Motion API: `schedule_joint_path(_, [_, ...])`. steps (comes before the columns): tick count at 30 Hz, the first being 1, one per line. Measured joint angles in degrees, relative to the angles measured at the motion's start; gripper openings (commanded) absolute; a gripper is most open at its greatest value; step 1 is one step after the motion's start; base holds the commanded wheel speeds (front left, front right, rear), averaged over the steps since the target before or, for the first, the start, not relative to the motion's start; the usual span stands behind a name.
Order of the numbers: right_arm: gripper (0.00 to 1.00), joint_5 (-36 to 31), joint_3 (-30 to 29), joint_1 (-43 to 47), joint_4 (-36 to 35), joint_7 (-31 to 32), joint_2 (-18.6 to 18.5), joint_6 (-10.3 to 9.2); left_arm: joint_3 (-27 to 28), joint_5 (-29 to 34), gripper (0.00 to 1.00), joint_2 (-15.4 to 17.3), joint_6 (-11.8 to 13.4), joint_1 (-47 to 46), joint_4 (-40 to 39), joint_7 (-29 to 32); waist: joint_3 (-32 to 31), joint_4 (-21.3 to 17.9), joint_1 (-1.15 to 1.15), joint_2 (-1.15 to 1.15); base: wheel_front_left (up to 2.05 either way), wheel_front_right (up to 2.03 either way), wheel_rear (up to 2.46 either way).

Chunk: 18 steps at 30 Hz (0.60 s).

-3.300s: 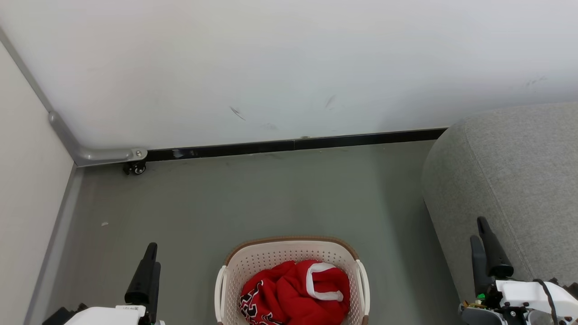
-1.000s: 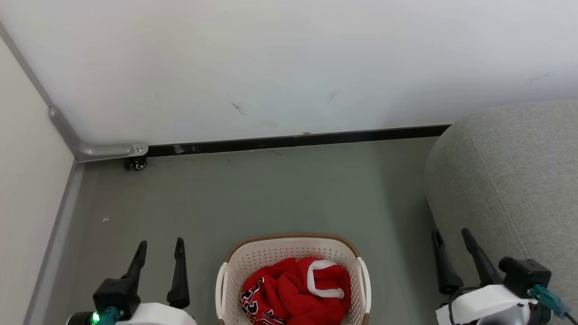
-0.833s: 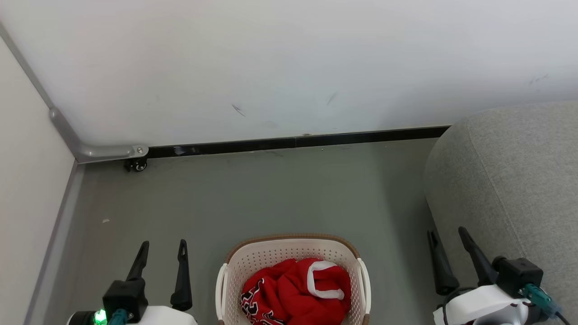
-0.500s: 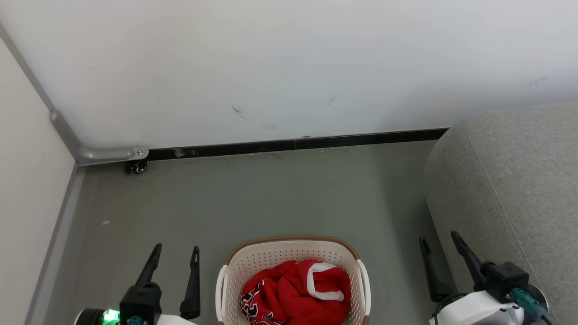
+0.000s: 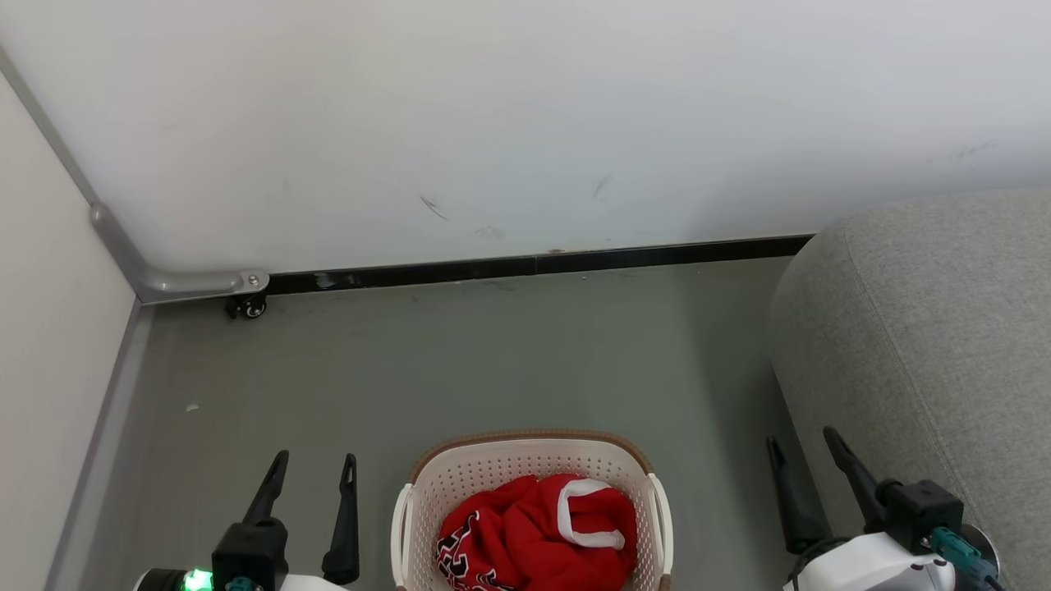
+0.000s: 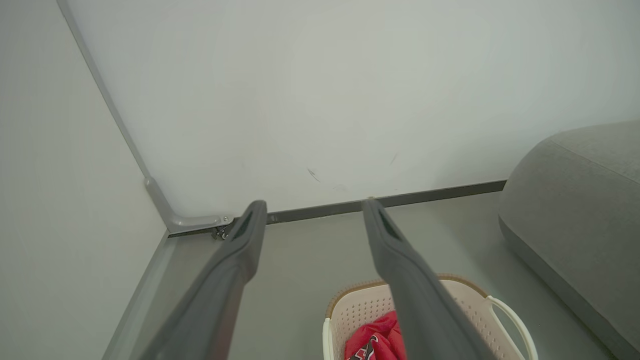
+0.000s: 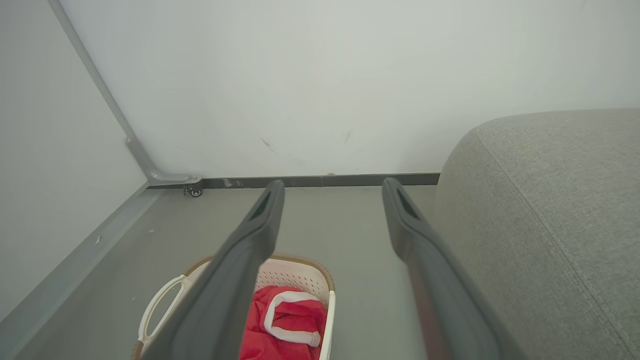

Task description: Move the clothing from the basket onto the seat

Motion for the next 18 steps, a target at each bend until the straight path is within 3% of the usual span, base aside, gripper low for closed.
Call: schedule_joint_path(18, [1.00, 1.62, 0.41, -0.28, 0.20, 0.00, 0.02, -0.01, 0.86, -0.12, 1.00, -0.18, 0.00, 0.00, -0.02, 0.00, 0.47, -0.03, 0.00, 0.00, 0.00, 0.00, 0.00])
